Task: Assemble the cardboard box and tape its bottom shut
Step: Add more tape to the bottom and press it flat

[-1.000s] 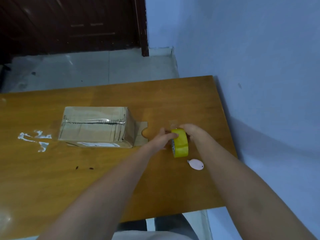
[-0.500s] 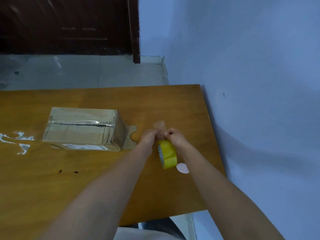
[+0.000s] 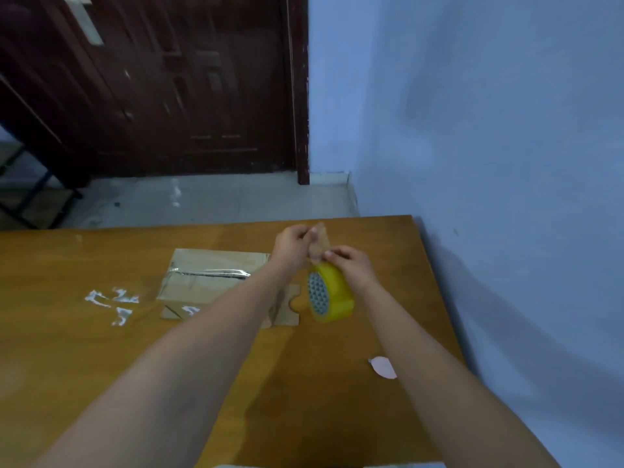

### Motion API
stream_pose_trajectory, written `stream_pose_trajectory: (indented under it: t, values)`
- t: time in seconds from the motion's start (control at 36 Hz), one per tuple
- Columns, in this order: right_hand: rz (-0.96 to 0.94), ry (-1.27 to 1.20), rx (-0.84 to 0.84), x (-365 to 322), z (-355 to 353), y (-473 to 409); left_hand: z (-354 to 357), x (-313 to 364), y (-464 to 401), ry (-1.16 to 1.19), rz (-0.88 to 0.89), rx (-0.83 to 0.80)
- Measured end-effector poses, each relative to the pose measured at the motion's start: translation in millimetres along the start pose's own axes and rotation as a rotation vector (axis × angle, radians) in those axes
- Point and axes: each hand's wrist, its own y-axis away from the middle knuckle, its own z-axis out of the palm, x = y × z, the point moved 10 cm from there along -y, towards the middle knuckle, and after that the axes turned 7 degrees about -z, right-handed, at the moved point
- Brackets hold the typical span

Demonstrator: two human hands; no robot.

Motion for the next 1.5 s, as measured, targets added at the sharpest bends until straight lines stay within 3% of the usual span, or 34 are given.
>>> stream_pose_trajectory:
  t: [0.17,0.42,0.47,0.69,1.0,1.36,1.5]
  values:
    - [-0.009,-0.43,0.119,-58,5,-8,-73,47,-10,0.182,-0.01,0.136]
    - [-0.324,-0.069,-0.162,-151,43,12,-143,61,-17,0.674,-0.144,0.171]
    - [-0.362,-0.051,-0.142,-161,48,15,-149,65,-18,0.721,-0.134,0.153]
    - [-0.339,-0.065,0.036,-176,55,29,-158,72,-12,0.696,-0.041,0.073]
    - [-0.296,0.248,0.243,-187,55,64,-150,65,-7,0.498,0.074,-0.002]
    - [-0.021,0.673,0.261,-162,91,80,-115,30,-13,0.258,0.147,-0.054]
    - [0.141,0.691,0.21,-132,97,85,-119,15,-36,0.297,0.057,-0.058]
